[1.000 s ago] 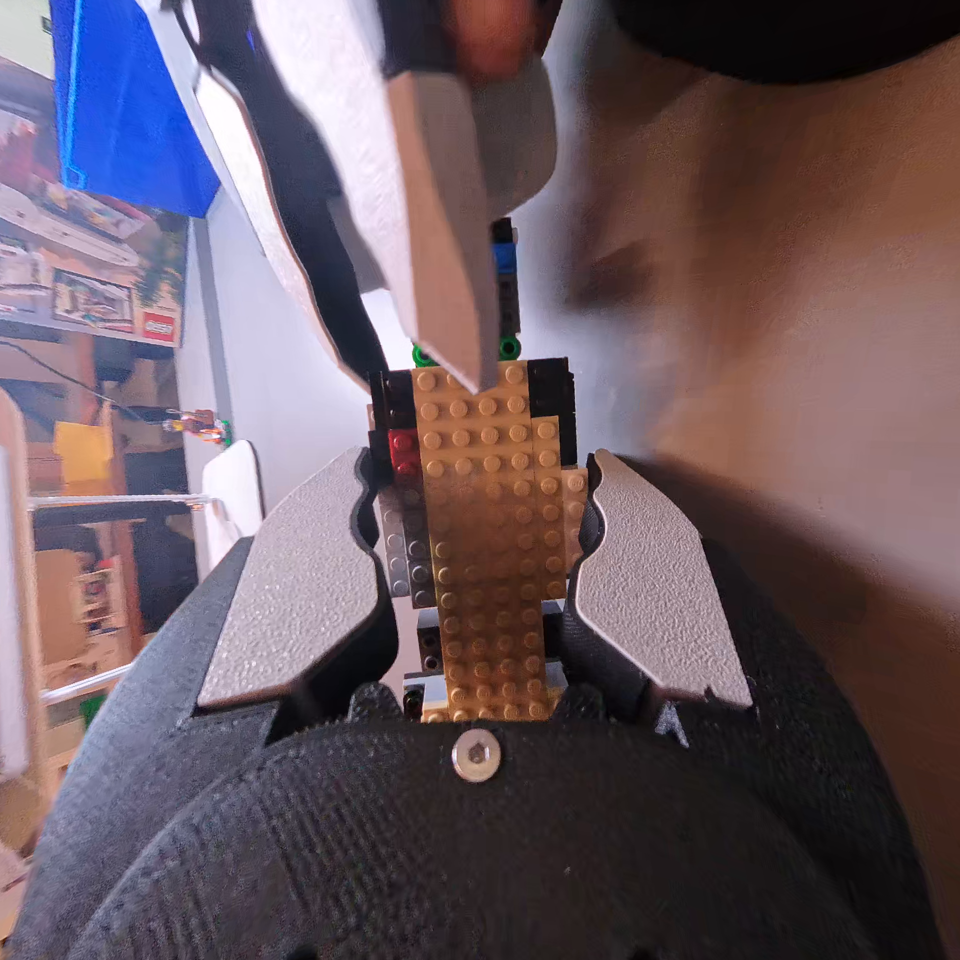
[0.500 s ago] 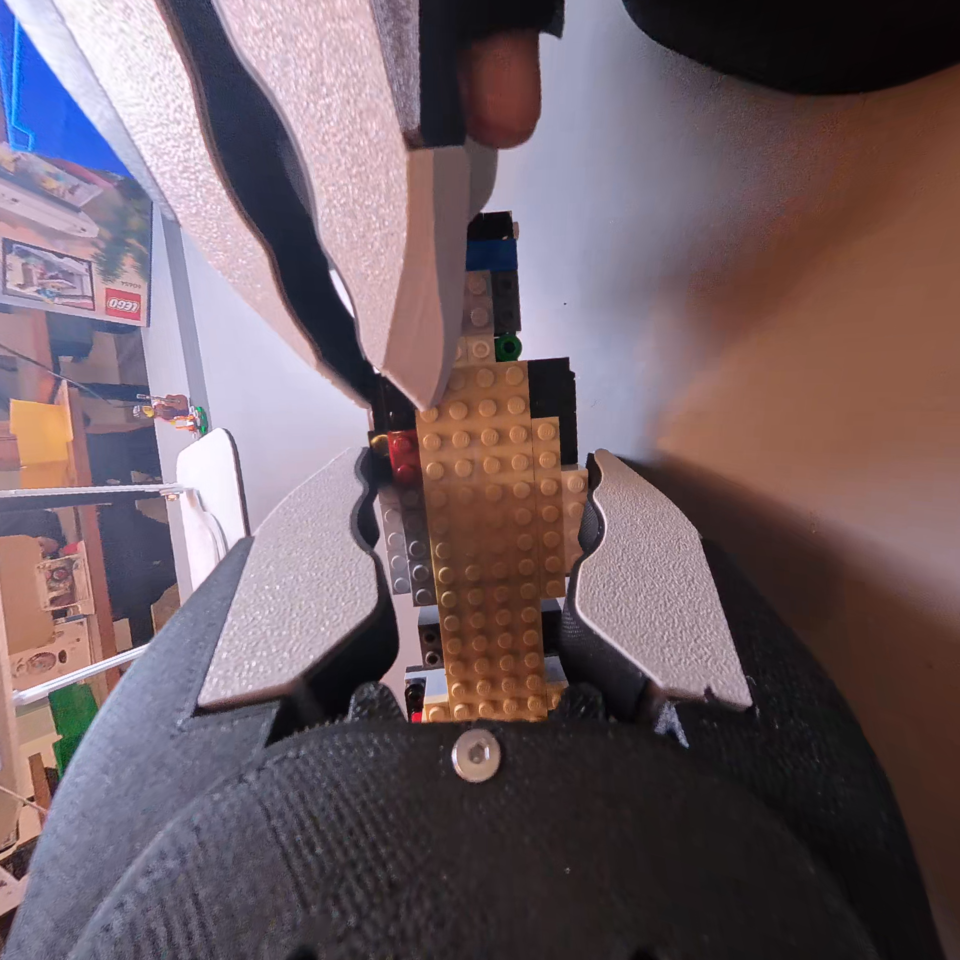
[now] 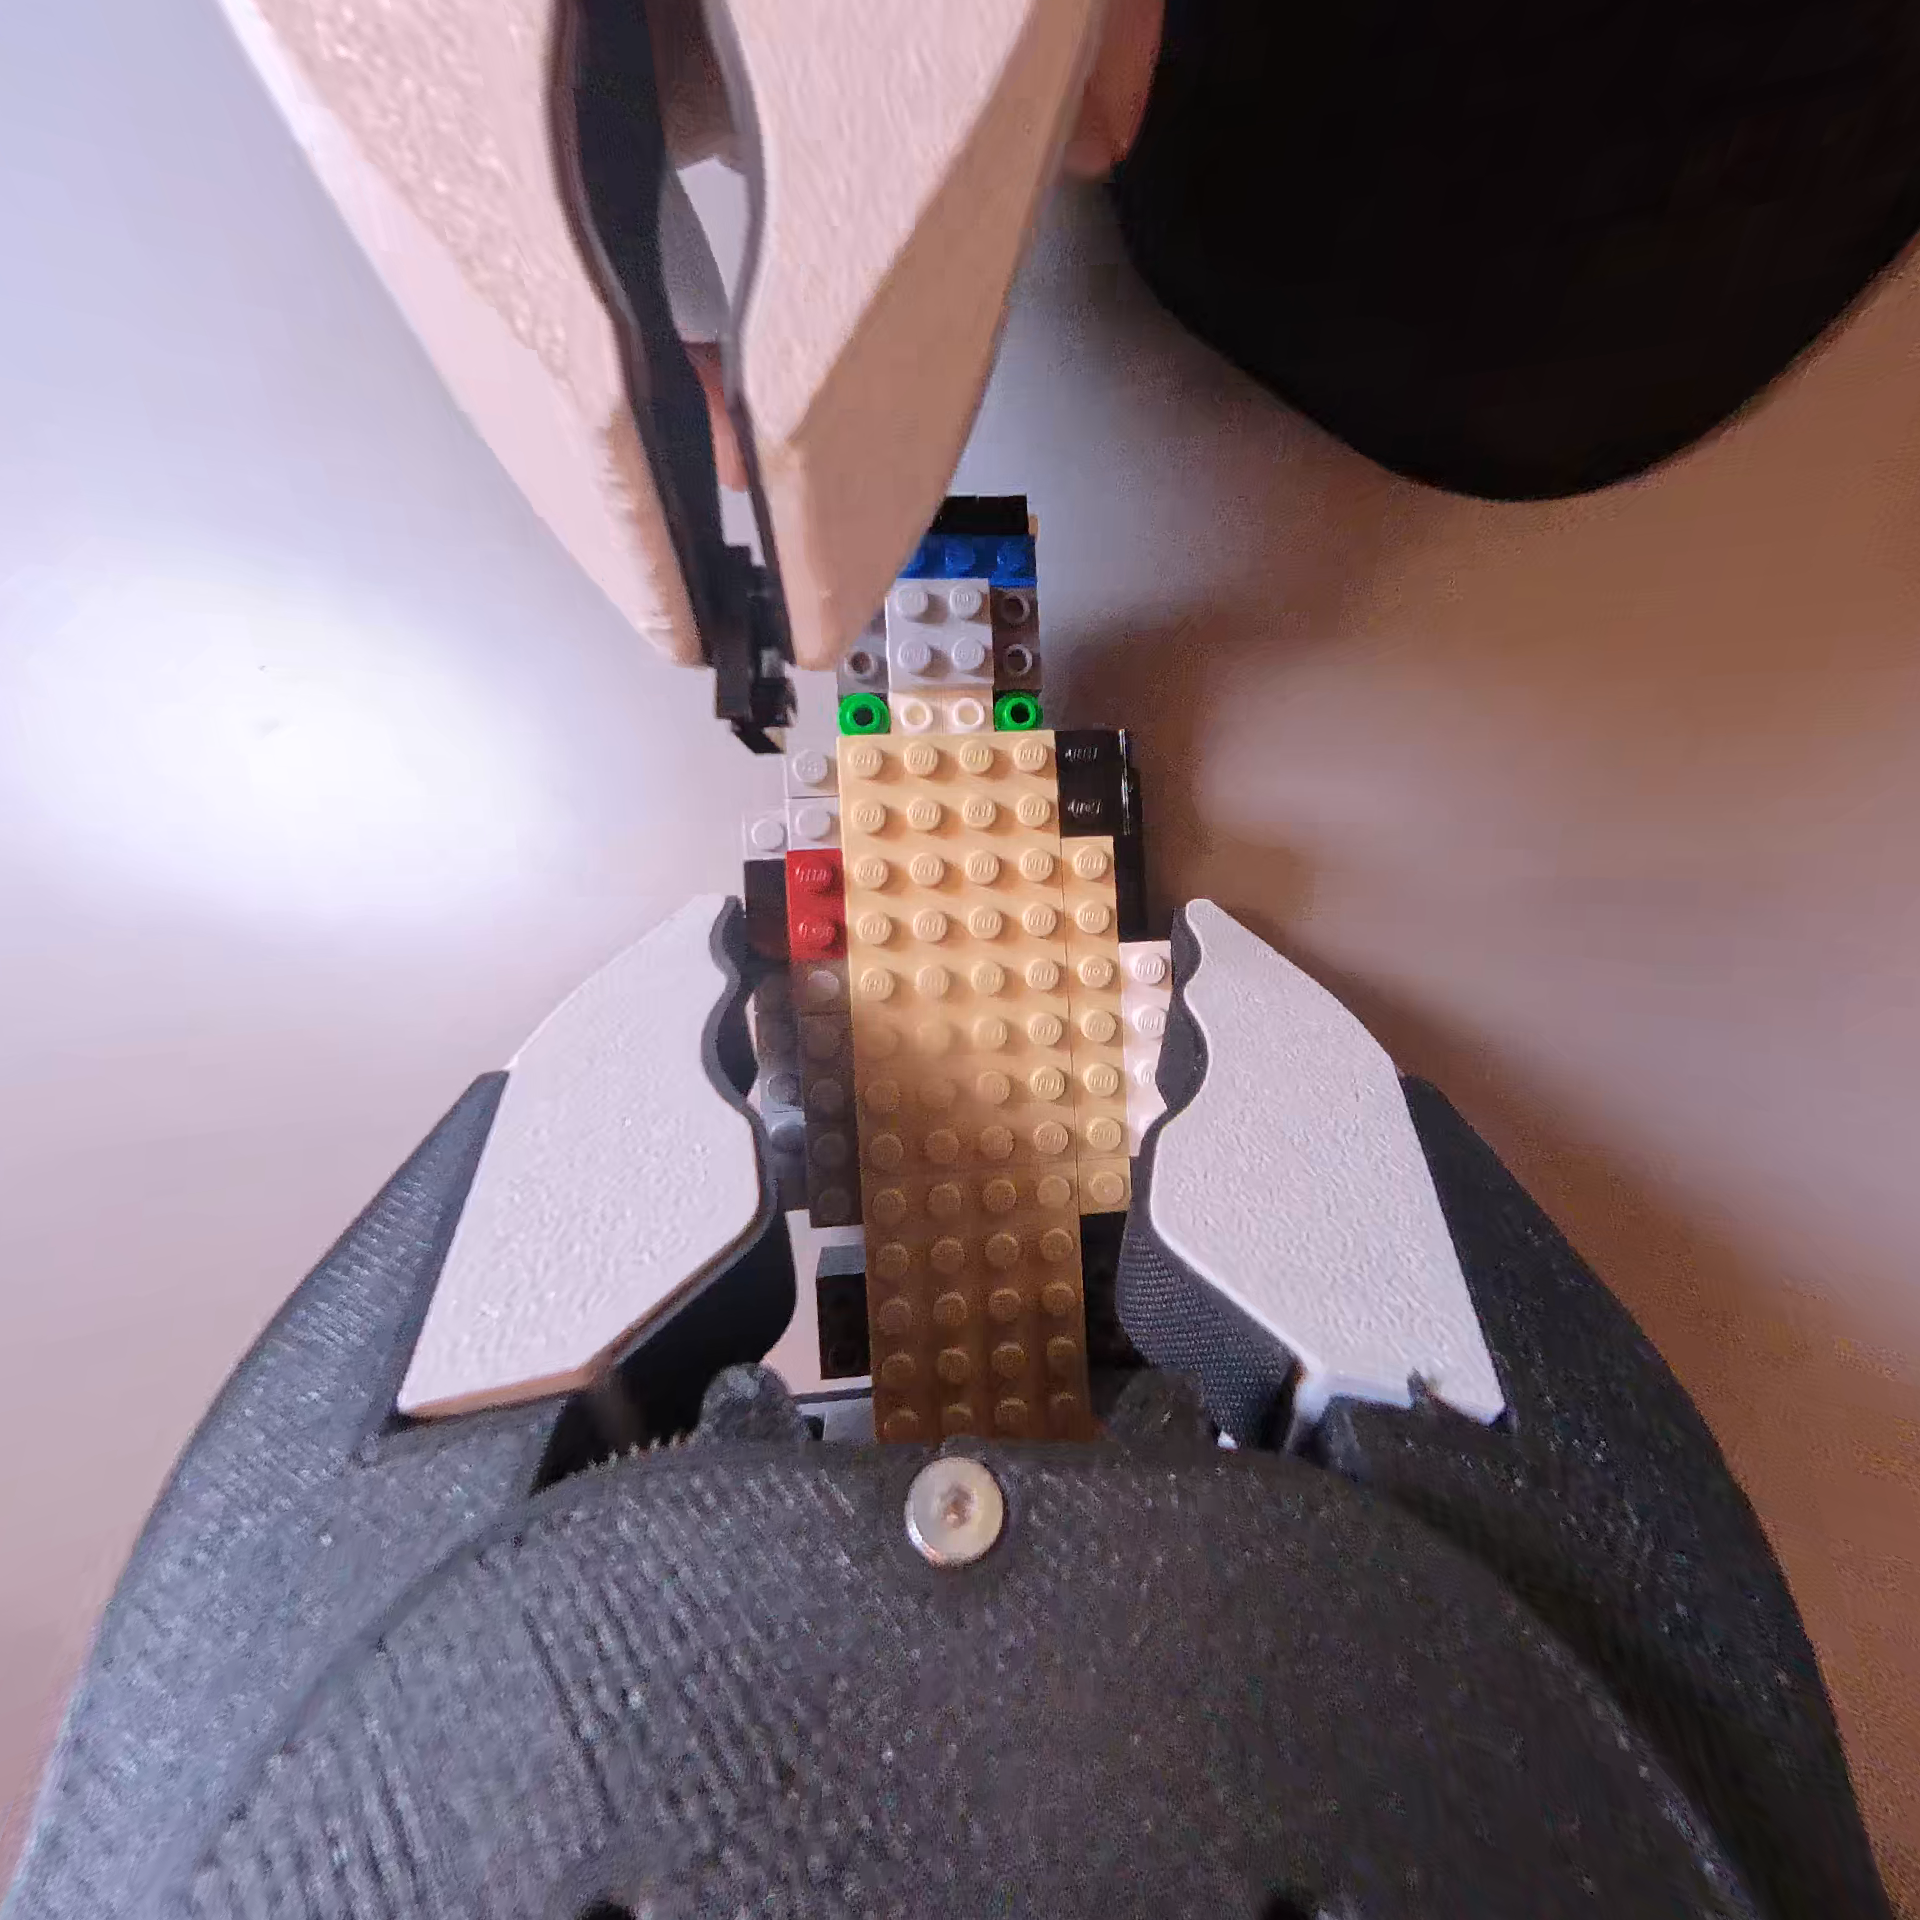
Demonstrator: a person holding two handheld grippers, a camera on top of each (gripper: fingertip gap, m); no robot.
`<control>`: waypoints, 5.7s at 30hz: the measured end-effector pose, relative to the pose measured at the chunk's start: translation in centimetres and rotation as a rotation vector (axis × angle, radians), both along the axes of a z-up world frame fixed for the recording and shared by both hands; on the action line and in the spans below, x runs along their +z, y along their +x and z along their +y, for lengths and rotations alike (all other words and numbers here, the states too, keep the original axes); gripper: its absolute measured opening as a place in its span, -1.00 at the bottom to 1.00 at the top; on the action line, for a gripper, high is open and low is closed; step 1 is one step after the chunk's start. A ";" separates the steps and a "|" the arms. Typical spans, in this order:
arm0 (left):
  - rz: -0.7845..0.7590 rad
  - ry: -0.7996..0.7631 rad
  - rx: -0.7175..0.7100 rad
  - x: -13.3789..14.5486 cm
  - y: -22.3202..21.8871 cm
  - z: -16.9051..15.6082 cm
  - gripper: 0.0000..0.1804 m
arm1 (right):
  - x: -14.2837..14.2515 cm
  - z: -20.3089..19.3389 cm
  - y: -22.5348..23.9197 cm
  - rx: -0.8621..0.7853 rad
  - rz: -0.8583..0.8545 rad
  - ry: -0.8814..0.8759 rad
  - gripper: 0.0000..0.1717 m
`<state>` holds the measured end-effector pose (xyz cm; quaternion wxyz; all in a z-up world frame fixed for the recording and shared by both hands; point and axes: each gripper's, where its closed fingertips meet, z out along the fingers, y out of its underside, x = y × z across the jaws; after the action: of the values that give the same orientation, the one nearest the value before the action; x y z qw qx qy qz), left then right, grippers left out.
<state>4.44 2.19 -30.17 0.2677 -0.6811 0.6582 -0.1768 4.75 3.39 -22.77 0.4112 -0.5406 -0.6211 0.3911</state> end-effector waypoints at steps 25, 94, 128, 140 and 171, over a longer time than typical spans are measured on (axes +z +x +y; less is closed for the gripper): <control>-0.140 -0.309 0.121 2.1 -3.9 -5.7 -0.94 | -4.8 -2.9 0.0 0.102 -0.315 0.384 -0.62; -0.236 0.292 0.079 9.7 -3.0 -1.6 -0.94 | 2.3 -3.4 -2.2 0.116 0.036 0.000 -0.81; -0.237 0.081 0.235 7.2 -10.3 -7.3 -0.61 | -2.7 -8.1 -9.1 0.245 -0.290 0.112 -0.87; -0.203 0.171 0.151 8.6 -7.7 -7.5 -0.87 | 1.5 -8.5 -7.5 0.195 -0.077 0.113 -0.88; -0.186 0.192 0.381 7.3 -12.9 -3.2 -0.69 | -6.8 1.6 -1.7 0.002 -0.622 0.125 -0.30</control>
<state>-8.42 -0.96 -22.91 0.4194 -0.7451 0.5041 -0.1217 3.01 4.98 -29.55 0.2335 -0.6075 -0.7403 0.1685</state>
